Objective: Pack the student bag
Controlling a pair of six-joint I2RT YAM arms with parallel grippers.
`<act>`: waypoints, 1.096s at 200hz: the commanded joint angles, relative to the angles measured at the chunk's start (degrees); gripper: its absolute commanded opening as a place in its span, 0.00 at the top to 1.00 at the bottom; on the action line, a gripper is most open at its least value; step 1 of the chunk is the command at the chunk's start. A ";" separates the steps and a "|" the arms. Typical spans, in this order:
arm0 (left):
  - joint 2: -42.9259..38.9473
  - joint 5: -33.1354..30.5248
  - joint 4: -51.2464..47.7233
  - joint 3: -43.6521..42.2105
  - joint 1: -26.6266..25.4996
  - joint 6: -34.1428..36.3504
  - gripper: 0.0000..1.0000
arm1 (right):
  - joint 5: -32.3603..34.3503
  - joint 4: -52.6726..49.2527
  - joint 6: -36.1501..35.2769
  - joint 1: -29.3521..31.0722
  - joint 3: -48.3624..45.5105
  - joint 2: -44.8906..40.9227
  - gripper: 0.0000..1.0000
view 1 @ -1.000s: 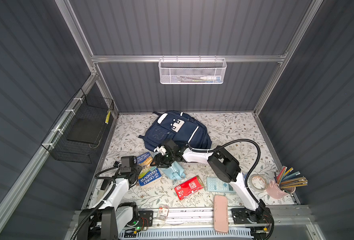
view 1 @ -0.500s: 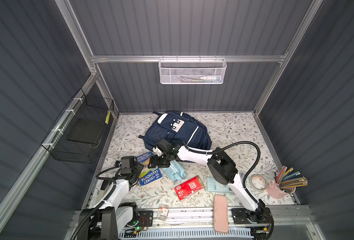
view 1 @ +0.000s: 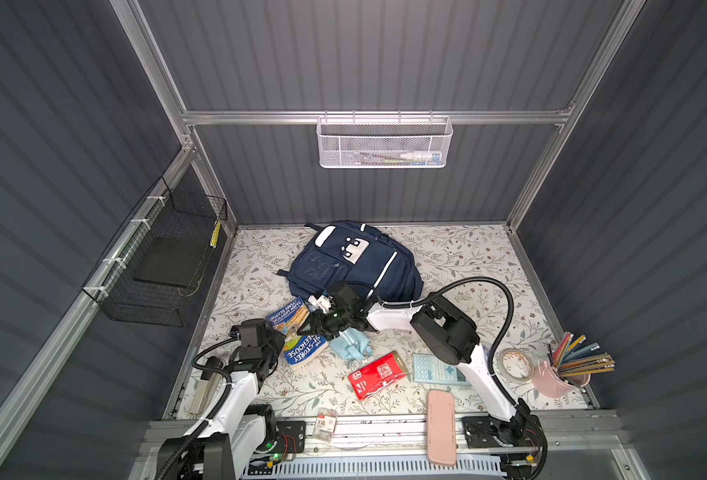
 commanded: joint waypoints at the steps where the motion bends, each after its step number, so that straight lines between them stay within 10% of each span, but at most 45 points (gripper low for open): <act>1: -2.11 9.57 -12.21 1.60 -1.89 0.53 0.93 | -2.75 -0.14 -2.50 2.74 0.13 -1.33 0.60; 39: -4.50 8.37 -18.68 6.06 -1.82 1.75 0.79 | -0.74 -4.53 -7.91 2.08 -0.54 -8.03 0.97; 128: -8.30 10.26 -21.43 24.65 -1.90 21.44 0.14 | 10.48 -12.02 -13.77 -3.37 -11.71 -33.53 1.00; 155: -2.69 13.87 -16.13 29.02 -3.79 22.78 0.13 | 13.13 -16.58 -18.01 -9.25 -20.13 -44.93 1.00; 219: 21.64 -1.76 -12.41 45.27 -27.02 33.03 0.12 | 11.13 -22.77 -21.23 -35.69 -38.37 -66.82 1.00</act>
